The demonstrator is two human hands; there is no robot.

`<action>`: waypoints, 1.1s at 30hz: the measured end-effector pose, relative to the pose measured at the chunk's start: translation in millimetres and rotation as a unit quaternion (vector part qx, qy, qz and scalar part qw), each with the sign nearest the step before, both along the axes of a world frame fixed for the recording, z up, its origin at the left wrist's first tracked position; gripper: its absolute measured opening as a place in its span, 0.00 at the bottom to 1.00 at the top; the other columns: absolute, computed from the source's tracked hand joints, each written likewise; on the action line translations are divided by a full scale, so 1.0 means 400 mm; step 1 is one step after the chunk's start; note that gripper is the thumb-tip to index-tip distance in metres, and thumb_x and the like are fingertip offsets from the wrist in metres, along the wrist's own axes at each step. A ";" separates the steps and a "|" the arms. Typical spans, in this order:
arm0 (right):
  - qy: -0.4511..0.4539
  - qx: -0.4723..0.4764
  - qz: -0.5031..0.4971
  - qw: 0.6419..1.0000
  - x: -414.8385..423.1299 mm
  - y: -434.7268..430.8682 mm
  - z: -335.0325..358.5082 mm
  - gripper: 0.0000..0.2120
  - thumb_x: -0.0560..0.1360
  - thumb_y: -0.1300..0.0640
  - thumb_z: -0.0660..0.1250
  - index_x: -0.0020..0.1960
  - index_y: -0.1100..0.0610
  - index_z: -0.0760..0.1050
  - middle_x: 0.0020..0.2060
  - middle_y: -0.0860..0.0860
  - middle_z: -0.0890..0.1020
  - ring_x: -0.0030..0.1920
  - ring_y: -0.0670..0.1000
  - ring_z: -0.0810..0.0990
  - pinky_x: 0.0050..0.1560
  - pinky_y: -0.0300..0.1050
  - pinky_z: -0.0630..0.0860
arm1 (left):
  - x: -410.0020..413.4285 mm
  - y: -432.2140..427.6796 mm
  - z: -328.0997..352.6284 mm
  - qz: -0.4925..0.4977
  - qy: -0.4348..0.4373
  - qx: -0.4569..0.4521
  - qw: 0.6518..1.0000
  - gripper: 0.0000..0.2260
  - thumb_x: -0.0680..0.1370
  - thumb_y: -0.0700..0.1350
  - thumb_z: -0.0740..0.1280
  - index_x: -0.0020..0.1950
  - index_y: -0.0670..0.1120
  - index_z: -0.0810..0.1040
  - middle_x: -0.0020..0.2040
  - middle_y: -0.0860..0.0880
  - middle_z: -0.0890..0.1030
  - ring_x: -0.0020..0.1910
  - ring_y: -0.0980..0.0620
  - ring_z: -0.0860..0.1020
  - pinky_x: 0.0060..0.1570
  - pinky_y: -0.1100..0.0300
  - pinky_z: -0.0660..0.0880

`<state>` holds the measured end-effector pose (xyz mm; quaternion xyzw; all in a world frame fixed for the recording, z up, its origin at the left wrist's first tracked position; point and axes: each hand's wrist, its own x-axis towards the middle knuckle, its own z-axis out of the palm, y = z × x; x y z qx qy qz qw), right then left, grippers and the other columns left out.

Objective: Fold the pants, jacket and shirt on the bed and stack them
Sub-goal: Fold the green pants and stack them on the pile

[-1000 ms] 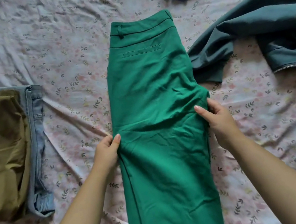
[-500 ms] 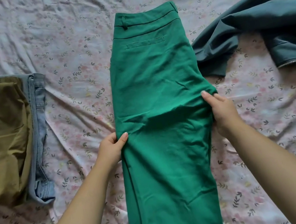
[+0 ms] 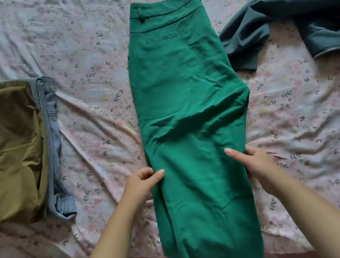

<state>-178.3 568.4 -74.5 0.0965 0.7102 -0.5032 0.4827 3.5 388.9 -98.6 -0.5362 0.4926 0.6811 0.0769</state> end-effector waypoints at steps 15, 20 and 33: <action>-0.023 0.065 0.092 0.993 0.164 0.147 -0.032 0.10 0.72 0.51 0.69 0.46 0.57 0.81 0.45 0.53 0.85 0.44 0.51 0.83 0.45 0.46 0.78 | 0.138 0.100 0.032 -0.085 -0.007 0.068 0.994 0.10 0.80 0.45 0.59 0.44 0.41 0.74 0.42 0.42 0.78 0.42 0.47 0.78 0.48 0.49 0.77; -0.058 0.009 0.083 0.995 0.241 0.174 -0.032 0.06 0.71 0.55 0.70 0.48 0.50 0.78 0.45 0.45 0.83 0.45 0.45 0.82 0.41 0.38 0.77 | 0.187 0.168 0.041 -0.185 -0.014 -0.006 0.983 0.08 0.78 0.45 0.64 0.45 0.40 0.76 0.41 0.46 0.77 0.42 0.51 0.76 0.43 0.52 0.76; -0.044 0.004 0.091 0.995 0.381 0.278 -0.002 0.03 0.72 0.58 0.70 0.45 0.52 0.79 0.45 0.52 0.84 0.42 0.47 0.82 0.40 0.38 0.77 | 0.290 0.334 0.062 -0.061 0.007 -0.030 0.998 0.07 0.79 0.40 0.61 0.54 0.42 0.76 0.49 0.45 0.81 0.45 0.52 0.80 0.46 0.59 0.78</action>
